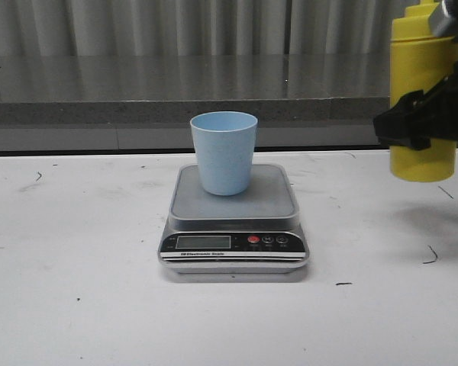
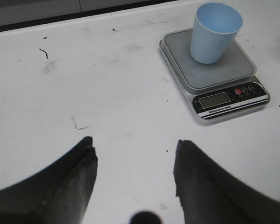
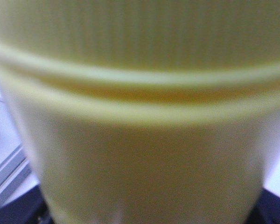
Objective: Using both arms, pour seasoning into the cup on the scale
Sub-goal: 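Bring the yellow bottle upright and lower it back onto the table, then open the right gripper and withdraw it from the bottle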
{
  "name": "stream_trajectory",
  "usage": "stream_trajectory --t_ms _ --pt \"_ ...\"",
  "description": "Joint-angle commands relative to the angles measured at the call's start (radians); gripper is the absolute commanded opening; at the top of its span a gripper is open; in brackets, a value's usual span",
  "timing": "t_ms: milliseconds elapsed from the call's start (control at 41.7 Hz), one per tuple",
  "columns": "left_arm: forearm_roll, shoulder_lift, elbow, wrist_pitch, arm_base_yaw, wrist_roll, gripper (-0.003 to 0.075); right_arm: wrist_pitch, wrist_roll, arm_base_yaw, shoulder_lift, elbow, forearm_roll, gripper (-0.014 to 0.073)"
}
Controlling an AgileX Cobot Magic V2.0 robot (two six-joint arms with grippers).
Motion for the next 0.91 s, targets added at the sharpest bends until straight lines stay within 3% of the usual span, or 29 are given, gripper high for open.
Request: stream_trajectory --t_ms 0,288,599,839,886 --pt "0.004 0.001 -0.024 -0.08 0.0 -0.005 0.0365 -0.236 -0.079 -0.008 0.038 -0.024 0.005 0.0347" --pt "0.004 0.001 -0.024 -0.083 0.0 -0.005 0.0365 -0.424 -0.134 -0.008 0.212 -0.056 0.164 0.0347" --pt "0.004 0.001 -0.024 -0.09 0.0 -0.005 0.0365 -0.458 -0.133 -0.006 0.311 -0.122 0.176 0.0363" --pt "0.004 0.001 -0.024 -0.09 0.0 -0.005 0.0365 -0.448 -0.133 -0.006 0.314 -0.121 0.197 0.0645" --pt "0.004 0.001 -0.024 -0.09 0.0 -0.005 0.0365 -0.449 -0.133 -0.006 0.314 -0.12 0.198 0.0664"
